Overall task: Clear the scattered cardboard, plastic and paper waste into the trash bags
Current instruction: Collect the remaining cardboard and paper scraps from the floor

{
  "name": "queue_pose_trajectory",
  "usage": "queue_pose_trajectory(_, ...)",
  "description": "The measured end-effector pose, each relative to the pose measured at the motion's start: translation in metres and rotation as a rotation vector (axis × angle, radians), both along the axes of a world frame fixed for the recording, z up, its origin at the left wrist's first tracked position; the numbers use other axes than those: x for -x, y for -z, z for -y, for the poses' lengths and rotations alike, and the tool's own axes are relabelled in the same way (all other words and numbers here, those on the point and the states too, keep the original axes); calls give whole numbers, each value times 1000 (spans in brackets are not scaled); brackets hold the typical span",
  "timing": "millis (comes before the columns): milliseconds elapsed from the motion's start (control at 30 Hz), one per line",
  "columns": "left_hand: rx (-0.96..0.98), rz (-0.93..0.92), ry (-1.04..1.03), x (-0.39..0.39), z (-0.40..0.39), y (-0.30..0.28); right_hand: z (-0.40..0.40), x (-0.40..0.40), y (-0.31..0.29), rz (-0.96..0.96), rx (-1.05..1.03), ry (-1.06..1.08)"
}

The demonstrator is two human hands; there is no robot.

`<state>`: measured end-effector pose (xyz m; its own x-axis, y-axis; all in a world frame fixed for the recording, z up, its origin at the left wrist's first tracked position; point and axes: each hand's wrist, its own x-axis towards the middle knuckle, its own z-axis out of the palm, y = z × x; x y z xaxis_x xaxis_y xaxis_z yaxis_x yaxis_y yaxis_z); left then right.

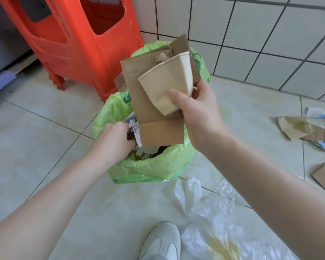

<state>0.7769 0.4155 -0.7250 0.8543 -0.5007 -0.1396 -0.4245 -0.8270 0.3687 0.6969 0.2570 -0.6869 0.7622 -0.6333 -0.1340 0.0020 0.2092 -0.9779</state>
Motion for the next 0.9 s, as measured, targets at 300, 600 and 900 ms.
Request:
queue_pose_trajectory(300, 188, -51, -108, -13, -14, -18, 1, 6, 23, -189, 236, -93)
queue_pose_trajectory(600, 877, -327, -226, -24, -4, -26, -5, -4, 20, -189, 319, -234)
queue_pose_trajectory(900, 712, -167, -56, -28, -11, -22, -1, 1, 26, -198, 707, -272)
